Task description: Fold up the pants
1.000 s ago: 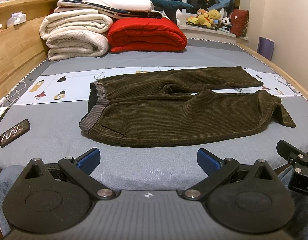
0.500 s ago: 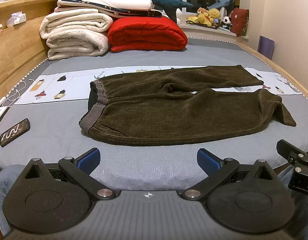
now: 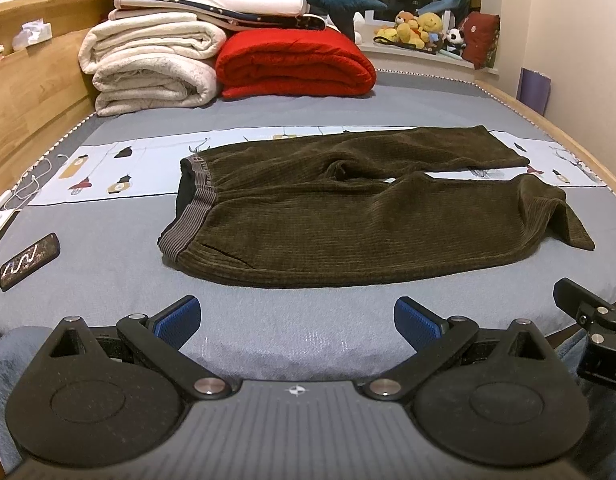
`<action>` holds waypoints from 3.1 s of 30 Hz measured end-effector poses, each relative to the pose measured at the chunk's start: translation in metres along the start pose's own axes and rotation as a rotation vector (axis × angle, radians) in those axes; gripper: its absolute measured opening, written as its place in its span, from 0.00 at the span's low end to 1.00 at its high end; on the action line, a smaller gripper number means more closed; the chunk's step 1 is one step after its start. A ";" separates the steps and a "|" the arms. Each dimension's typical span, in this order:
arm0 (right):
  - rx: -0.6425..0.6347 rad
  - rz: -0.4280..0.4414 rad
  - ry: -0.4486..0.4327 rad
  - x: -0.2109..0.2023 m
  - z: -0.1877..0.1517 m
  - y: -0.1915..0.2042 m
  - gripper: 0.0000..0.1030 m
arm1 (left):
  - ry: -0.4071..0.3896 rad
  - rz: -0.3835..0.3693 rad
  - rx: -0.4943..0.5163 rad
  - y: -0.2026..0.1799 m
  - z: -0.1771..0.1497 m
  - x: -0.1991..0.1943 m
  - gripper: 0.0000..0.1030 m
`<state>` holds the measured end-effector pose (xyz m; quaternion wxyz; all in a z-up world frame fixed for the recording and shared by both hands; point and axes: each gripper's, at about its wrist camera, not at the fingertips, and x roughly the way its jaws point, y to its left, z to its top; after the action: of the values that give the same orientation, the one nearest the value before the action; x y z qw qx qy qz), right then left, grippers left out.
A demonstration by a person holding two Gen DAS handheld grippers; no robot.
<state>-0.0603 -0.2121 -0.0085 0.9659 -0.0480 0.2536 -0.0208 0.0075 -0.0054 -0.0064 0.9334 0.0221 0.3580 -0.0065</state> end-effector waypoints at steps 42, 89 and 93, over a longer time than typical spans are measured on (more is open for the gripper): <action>0.369 0.034 0.056 0.191 0.015 -0.104 0.99 | 0.121 0.198 -0.382 0.155 0.036 0.214 1.00; 1.153 -0.234 0.205 0.279 -0.074 -0.353 0.88 | 0.217 0.529 -0.632 0.263 0.026 0.244 0.76; 1.063 -0.229 0.214 0.297 -0.068 -0.348 0.44 | 0.214 0.485 -0.640 0.262 0.025 0.243 0.50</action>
<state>0.1597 -0.5829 -0.1762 0.8175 0.4212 0.2981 -0.2557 0.2124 0.2560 -0.1404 0.8253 -0.1852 0.4213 0.3274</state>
